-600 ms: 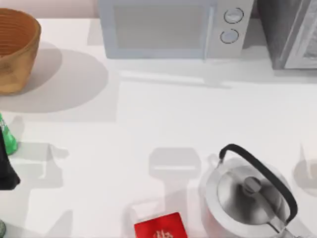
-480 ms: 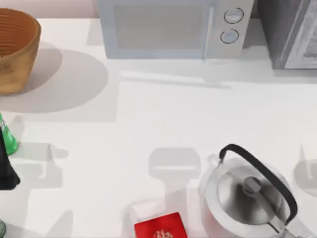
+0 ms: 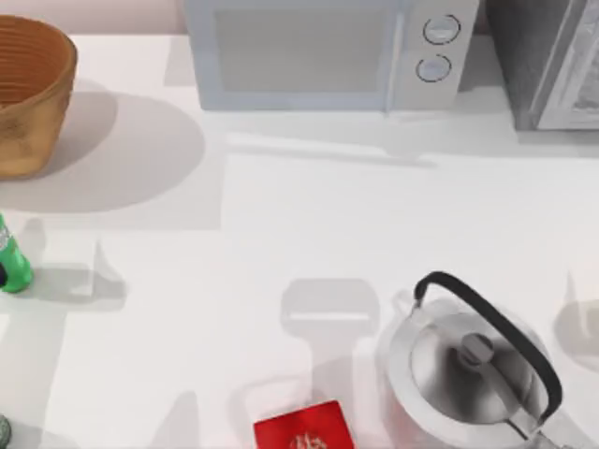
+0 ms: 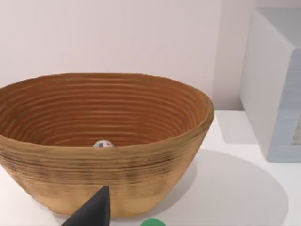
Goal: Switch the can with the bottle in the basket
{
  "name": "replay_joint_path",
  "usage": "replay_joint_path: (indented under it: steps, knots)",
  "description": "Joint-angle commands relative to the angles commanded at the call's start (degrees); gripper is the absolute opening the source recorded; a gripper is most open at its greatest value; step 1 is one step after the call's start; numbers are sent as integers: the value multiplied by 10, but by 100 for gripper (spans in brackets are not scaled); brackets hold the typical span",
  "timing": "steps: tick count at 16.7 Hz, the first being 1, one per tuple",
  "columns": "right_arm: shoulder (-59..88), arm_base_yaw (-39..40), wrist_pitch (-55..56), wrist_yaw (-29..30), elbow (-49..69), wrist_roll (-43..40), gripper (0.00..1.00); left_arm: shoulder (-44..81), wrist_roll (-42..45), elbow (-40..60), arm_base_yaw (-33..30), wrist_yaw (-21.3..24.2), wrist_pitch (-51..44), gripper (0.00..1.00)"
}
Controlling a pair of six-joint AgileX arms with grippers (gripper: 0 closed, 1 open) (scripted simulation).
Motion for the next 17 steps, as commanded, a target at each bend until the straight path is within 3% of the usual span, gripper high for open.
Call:
replay_joint_path:
  steps: [13,17]
  knots:
    - [0,0,0,0,0,0,100,820,33,694,45,37,-368,100]
    - [0,0,0,0,0,0,100,1014,60,873,65,43,-484,100]
